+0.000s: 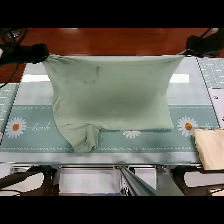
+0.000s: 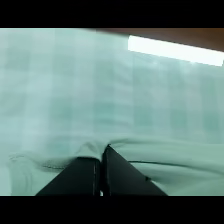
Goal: Fold the shirts.
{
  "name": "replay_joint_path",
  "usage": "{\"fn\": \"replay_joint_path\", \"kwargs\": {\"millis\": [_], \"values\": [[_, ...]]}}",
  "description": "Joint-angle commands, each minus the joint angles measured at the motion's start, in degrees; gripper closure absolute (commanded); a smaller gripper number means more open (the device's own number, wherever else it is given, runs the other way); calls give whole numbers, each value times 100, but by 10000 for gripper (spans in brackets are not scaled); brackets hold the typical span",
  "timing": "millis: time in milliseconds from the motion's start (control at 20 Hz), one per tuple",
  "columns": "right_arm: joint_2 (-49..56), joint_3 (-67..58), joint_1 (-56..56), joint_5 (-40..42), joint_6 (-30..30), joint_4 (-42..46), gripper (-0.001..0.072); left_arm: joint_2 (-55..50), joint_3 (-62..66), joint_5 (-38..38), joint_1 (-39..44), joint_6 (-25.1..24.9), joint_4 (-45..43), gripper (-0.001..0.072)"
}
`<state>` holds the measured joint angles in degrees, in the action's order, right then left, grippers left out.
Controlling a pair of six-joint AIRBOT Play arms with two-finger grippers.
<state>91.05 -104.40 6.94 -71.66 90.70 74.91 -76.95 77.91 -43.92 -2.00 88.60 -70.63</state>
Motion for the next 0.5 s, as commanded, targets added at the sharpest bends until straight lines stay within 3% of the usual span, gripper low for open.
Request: {"fn": "replay_joint_path", "kwargs": {"millis": [0,100,250,300,450], "values": [[1338,-470,0,968,260,-345,692,-1034,358,835,101,629,127,689],[1873,-813,0,857,295,-542,692,-1366,424,739,107,977,203,688],[2107,-850,0,667,254,-756,692,-1528,422,271,105,1005,424,689],[2079,-850,7,516,138,-763,691,-1491,442,26,94,916,426,688],[1779,-857,212,-354,-341,-835,692,-1180,481,-833,-37,-109,422,688]]}}
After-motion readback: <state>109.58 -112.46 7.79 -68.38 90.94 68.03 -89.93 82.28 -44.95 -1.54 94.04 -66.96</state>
